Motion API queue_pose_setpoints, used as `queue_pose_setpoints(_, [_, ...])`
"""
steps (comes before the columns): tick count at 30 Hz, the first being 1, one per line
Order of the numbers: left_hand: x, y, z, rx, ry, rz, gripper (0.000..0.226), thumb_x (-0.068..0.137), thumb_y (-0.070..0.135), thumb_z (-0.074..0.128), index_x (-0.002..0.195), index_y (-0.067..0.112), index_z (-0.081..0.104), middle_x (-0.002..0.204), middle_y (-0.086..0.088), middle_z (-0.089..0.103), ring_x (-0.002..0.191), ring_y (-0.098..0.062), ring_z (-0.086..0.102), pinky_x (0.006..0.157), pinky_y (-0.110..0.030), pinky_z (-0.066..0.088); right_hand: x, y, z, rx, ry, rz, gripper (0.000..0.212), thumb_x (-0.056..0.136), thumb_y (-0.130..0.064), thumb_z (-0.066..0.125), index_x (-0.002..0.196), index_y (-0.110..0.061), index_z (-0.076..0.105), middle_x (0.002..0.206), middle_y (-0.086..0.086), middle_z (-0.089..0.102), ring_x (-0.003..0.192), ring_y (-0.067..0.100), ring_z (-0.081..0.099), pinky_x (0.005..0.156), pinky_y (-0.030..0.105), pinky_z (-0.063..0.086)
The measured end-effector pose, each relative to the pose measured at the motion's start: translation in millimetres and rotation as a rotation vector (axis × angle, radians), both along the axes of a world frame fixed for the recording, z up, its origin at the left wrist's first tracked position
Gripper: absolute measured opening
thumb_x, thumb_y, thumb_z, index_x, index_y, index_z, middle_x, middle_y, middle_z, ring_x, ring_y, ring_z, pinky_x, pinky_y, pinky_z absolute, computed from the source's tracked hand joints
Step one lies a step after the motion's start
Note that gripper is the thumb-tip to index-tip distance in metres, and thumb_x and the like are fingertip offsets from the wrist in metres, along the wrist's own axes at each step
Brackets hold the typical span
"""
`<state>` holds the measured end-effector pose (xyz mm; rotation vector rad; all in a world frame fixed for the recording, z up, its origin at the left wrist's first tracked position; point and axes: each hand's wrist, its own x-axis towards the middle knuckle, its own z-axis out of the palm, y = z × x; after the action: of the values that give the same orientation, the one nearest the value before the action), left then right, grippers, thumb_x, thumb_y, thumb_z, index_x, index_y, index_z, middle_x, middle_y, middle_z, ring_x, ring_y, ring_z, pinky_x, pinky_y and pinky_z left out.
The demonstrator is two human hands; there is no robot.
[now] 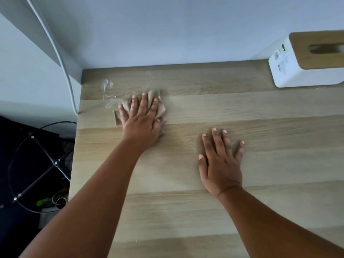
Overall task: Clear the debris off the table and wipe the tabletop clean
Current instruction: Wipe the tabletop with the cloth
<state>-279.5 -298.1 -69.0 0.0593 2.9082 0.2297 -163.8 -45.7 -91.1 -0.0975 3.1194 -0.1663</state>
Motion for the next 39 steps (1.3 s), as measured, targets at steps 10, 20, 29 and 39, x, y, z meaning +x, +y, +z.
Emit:
queue_pose_setpoints(10, [78.8,-47.1,-2.6,0.089,0.088,-0.320,0.062,0.102,0.050,0.034,0.162,0.035,0.030,0.173,0.007,0.017,0.161,-0.019,0.009,0.126,-0.063,0.013,-0.4,-0.2,2.3,-0.004,-0.005,0.003,0.064,0.097,-0.046,0.040,0.158,-0.025,0.038,0.172,0.005,0.022,0.159,0.033,0.015,0.120,0.074,0.009])
queue_pose_setpoints(20, [-38.1,-93.5,-1.0,0.040,0.001,0.304,0.078,0.088,0.056,0.022,0.164,0.037,0.018,0.175,0.003,0.003,0.161,-0.026,-0.002,0.126,-0.061,-0.005,-1.0,-0.7,1.4,0.003,-0.029,0.000,0.065,0.098,-0.046,0.036,0.159,-0.026,0.034,0.172,0.006,0.022,0.160,0.033,0.013,0.120,0.075,0.009])
queue_pose_setpoints(29, [-4.0,-66.6,5.5,0.098,0.032,-0.226,0.066,0.097,0.052,0.028,0.161,0.036,0.031,0.173,0.007,0.013,0.161,-0.019,0.006,0.128,-0.056,0.002,-0.5,0.9,1.3,0.011,-0.021,0.002,0.066,0.097,-0.045,0.039,0.160,-0.025,0.034,0.172,0.006,0.021,0.160,0.033,0.013,0.120,0.073,0.008])
queue_pose_setpoints(39, [-90.5,-122.9,0.9,-0.003,0.054,0.113,0.068,0.097,0.052,0.028,0.162,0.032,0.024,0.174,-0.003,0.014,0.159,-0.029,0.013,0.123,-0.065,0.009,-0.2,-1.0,6.2,-0.013,-0.021,0.010,0.064,0.098,-0.043,0.040,0.158,-0.024,0.039,0.171,0.008,0.024,0.160,0.034,0.013,0.119,0.075,0.009])
